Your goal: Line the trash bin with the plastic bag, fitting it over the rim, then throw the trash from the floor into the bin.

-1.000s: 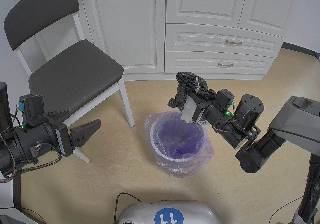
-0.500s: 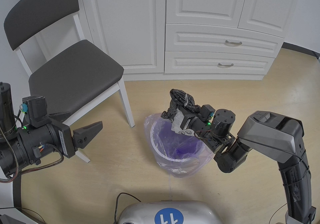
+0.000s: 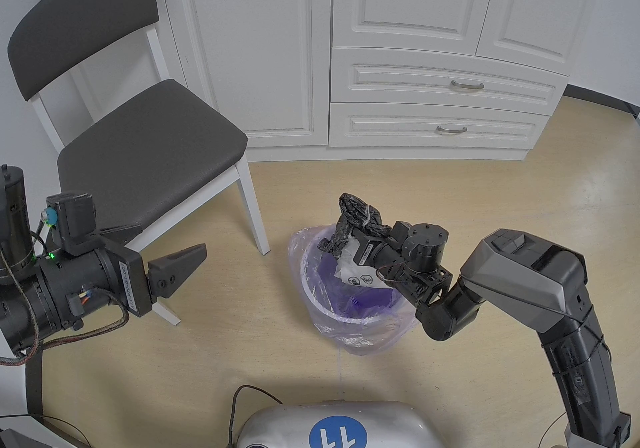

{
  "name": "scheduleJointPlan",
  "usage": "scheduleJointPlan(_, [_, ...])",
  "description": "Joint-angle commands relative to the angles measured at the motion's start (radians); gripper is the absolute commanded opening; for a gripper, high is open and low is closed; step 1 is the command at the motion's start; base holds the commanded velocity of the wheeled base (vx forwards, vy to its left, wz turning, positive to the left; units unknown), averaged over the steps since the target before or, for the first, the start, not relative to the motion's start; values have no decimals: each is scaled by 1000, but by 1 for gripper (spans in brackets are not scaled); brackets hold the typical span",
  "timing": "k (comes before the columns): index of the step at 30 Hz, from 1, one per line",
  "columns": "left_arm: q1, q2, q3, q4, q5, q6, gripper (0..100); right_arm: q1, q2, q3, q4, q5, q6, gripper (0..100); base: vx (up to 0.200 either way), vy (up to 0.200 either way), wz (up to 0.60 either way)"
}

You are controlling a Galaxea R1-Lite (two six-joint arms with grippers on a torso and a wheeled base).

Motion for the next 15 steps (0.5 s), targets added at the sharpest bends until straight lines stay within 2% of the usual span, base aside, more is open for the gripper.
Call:
scheduleJointPlan(1, [-1, 11, 1, -1, 1, 0, 100, -15, 111, -64, -2, 0, 0, 0, 0, 0, 0])
scheduleJointPlan(15, [-6, 19, 3, -1, 1, 2, 100, -29, 152, -95, -16, 1, -2, 0, 0, 0, 0])
